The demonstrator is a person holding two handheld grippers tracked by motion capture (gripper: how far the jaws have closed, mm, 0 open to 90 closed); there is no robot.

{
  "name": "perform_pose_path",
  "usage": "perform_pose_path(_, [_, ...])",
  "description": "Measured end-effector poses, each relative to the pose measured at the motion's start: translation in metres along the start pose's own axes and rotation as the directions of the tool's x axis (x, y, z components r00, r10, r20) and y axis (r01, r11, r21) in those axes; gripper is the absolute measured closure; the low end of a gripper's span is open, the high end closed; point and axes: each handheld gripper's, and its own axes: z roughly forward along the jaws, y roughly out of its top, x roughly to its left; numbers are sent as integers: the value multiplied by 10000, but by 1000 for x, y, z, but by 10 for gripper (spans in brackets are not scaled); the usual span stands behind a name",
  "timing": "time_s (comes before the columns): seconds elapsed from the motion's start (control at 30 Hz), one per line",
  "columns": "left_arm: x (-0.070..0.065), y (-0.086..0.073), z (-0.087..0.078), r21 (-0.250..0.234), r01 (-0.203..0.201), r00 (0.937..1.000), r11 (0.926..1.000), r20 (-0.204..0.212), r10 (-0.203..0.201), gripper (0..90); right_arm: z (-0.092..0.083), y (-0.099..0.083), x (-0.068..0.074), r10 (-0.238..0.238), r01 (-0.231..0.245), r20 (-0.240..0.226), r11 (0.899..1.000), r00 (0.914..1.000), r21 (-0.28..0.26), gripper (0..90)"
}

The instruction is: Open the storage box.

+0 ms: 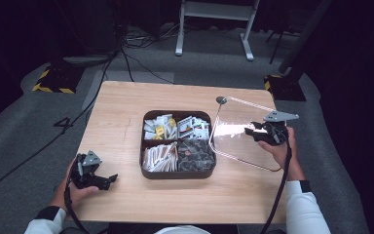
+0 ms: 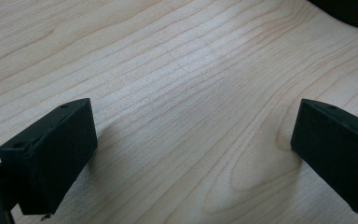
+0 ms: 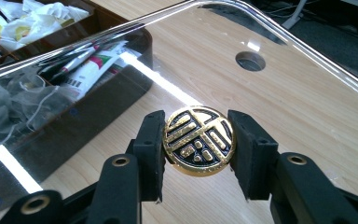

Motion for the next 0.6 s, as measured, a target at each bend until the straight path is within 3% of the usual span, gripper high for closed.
perform_pose_path(0.6, [0,0,0,-10,-4,10000,10000,-14,4,5,-3,-32,-24,602,-611,238,9973,9979,395,588])
